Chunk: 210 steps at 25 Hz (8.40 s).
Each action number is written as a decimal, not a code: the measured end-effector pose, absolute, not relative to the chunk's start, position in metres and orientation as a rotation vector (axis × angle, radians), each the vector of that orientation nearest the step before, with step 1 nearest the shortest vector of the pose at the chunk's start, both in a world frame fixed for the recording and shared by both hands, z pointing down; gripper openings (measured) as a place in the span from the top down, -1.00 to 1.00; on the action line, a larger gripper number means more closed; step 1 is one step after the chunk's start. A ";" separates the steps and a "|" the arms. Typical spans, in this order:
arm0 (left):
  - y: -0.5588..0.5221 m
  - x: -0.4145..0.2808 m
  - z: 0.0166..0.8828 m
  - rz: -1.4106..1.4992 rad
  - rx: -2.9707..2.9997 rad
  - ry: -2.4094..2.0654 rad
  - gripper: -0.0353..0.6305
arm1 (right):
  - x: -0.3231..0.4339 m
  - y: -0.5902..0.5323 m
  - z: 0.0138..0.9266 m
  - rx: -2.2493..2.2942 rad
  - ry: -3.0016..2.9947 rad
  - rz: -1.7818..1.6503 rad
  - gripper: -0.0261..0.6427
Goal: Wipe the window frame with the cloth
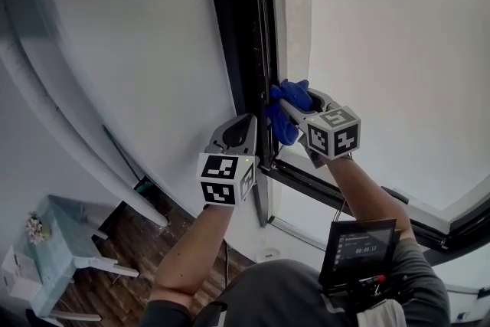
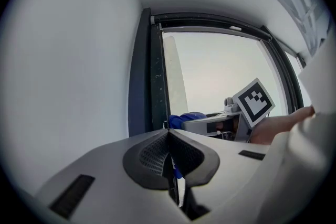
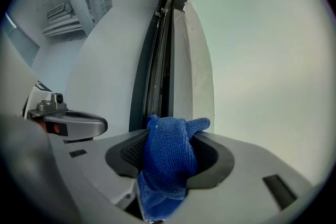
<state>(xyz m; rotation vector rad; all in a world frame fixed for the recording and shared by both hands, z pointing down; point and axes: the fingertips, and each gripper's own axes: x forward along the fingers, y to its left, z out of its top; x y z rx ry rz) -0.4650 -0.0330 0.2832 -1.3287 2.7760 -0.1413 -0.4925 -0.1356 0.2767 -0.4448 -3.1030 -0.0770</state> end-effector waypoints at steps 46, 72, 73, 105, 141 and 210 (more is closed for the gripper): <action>-0.046 -0.471 0.081 -0.219 -1.234 2.525 0.87 | -0.500 -0.134 0.051 -0.399 -3.403 -0.065 0.73; -0.057 -0.461 -0.004 -0.210 -1.295 2.401 0.87 | -0.492 -0.140 -0.073 -0.356 -3.586 -0.012 0.73; -0.055 -0.461 -0.002 -0.194 -1.300 2.404 0.87 | -0.490 -0.141 -0.071 -0.357 -3.588 0.004 0.73; -0.179 -0.346 0.117 0.021 -1.912 2.088 0.87 | -0.304 -0.245 0.024 0.365 -3.457 -0.161 0.73; -0.449 -0.005 0.067 0.115 -2.321 1.503 0.87 | 0.016 -0.500 -0.051 1.207 -2.520 -1.210 0.73; -0.424 -0.010 0.374 -0.215 -2.784 1.509 0.87 | 0.033 -0.536 0.386 1.020 -1.842 -1.050 0.73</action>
